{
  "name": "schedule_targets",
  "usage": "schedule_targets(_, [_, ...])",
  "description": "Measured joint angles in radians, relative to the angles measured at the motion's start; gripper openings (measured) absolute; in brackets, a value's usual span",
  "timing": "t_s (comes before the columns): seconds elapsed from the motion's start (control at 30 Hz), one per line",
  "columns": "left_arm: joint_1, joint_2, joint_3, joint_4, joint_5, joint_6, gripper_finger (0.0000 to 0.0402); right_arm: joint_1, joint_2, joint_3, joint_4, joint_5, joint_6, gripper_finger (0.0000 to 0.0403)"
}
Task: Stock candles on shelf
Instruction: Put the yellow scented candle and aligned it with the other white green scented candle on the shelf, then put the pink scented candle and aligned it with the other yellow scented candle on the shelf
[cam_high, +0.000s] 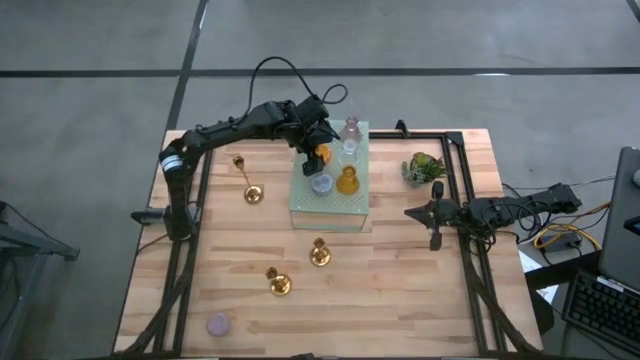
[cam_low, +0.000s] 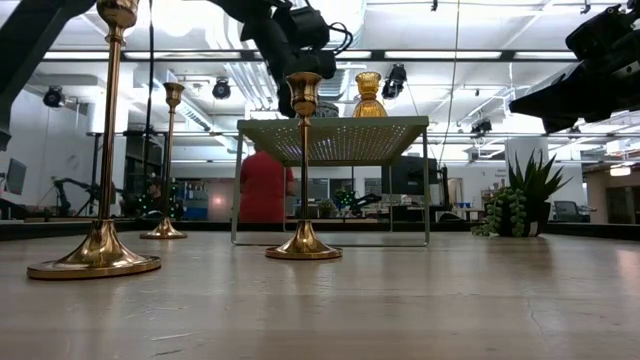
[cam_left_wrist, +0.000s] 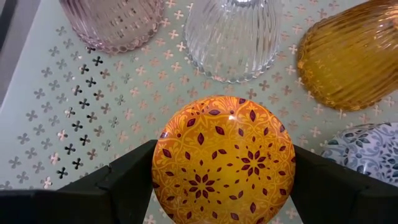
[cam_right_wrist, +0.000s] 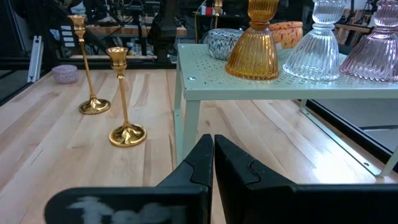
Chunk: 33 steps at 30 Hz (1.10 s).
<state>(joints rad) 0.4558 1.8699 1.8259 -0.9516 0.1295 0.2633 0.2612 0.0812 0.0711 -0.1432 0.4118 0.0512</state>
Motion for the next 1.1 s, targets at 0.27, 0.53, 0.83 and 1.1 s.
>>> schedule_targets(0.27, [-0.002,0.0,0.0,0.0,0.0,-0.004,0.0314,0.0,0.0,0.0,0.0,0.0,-0.001,0.0008])
schedule_targets(0.53, [-0.002,0.0,0.0,-0.003,0.0,0.004,0.032,0.0,0.0,0.0,0.0,0.0,-0.001,0.0008])
schedule_targets(0.83, [-0.005,0.0,0.0,0.002,0.0,0.005,0.0385,0.0,0.0,0.0,0.0,0.0,-0.001,0.0008])
schedule_targets(1.1, [-0.005,-0.02,0.0,0.009,-0.017,0.027,0.0392,0.0,0.0,0.0,0.0,0.0,-0.002,0.0008])
